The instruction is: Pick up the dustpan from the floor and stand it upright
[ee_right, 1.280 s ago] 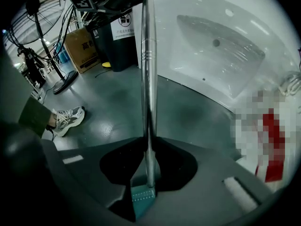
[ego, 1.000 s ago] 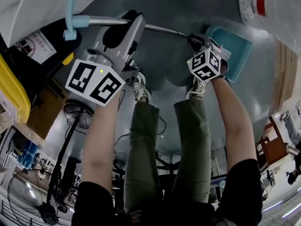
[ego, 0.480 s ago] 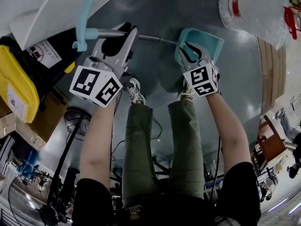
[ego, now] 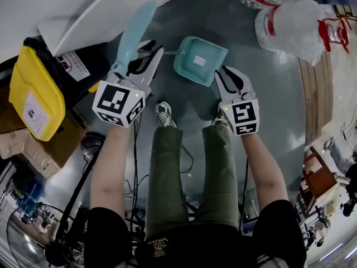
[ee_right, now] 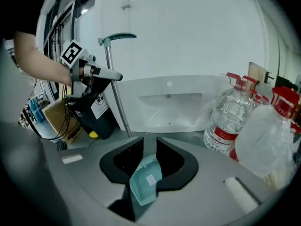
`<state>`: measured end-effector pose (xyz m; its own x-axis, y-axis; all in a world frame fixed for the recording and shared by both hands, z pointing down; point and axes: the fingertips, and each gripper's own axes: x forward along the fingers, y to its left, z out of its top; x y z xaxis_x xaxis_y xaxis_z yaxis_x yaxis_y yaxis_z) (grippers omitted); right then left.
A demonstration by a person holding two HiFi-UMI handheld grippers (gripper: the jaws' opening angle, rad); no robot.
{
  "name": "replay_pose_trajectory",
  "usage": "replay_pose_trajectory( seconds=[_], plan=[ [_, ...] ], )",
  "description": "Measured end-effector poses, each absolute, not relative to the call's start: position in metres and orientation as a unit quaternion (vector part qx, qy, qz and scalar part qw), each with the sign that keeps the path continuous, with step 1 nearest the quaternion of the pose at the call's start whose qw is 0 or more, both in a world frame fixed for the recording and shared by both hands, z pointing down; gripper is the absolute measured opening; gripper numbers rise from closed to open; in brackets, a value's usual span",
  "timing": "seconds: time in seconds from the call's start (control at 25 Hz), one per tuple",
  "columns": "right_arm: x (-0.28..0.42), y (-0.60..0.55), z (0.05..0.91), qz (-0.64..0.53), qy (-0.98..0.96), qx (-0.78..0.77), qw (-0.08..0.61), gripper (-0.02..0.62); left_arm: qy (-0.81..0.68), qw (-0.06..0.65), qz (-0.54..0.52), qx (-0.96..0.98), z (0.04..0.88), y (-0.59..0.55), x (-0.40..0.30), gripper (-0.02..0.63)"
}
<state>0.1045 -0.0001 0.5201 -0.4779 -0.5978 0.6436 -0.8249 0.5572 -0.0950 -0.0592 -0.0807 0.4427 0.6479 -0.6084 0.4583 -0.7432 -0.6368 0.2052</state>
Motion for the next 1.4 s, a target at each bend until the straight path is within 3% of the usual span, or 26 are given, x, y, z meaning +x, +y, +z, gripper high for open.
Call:
replay_pose_trajectory(
  seconds=[0.28,0.72,1.0,1.4],
  plan=[
    [0.082,-0.002,0.474,0.193,-0.829,0.456,0.261,0.083,-0.354,0.108,0.266,0.890,0.434,-0.084,-0.112,0.135],
    [0.034,0.007,0.461,0.210,-0.810,0.489,0.244,0.083,-0.306,0.036,0.331,0.892,0.437,-0.099,-0.209,0.133],
    [0.006,0.013,0.462,0.222,-0.809,0.490,0.236,0.083,-0.228,-0.020,0.376,0.898,0.443,-0.091,-0.228,0.133],
    [-0.006,0.021,0.456,0.223,-0.815,0.482,0.233,0.083,-0.278,-0.027,0.360,0.890,0.444,-0.108,-0.233,0.135]
  ],
)
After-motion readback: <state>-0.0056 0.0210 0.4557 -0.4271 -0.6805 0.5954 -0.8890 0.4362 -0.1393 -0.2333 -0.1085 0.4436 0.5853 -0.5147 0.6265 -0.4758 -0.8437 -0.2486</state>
